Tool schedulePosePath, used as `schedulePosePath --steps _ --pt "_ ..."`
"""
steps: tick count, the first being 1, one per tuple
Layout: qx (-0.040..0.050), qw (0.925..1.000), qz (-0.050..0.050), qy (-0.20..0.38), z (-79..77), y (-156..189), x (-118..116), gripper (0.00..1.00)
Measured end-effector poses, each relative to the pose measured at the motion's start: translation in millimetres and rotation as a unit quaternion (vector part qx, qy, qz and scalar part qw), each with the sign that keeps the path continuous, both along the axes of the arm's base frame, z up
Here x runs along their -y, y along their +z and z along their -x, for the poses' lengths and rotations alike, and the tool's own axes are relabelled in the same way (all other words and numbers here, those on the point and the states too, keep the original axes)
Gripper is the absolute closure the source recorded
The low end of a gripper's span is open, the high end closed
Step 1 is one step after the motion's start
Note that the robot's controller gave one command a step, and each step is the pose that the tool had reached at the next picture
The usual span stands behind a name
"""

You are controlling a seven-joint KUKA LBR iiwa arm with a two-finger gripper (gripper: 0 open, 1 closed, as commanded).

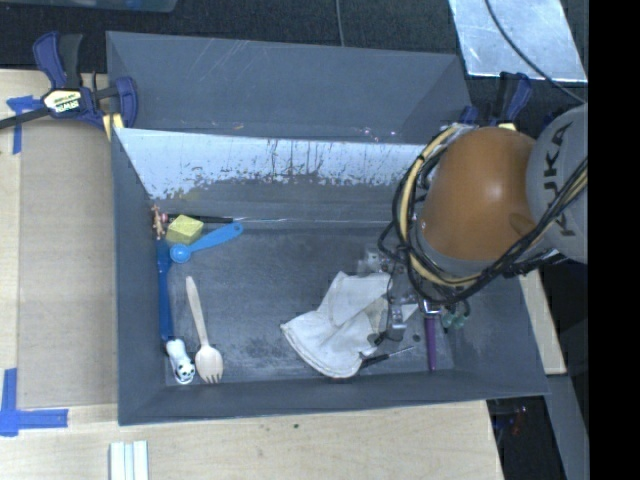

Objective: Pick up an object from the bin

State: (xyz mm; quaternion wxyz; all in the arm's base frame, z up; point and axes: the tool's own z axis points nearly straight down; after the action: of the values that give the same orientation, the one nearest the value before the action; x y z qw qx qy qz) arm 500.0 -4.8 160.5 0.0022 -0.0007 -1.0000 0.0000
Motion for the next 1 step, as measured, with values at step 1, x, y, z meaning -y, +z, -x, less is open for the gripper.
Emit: schedulePosePath --steps 1 --pt "0.0036 1.0 0.0 0.0 -1.9 3.2 0.1 0.0"
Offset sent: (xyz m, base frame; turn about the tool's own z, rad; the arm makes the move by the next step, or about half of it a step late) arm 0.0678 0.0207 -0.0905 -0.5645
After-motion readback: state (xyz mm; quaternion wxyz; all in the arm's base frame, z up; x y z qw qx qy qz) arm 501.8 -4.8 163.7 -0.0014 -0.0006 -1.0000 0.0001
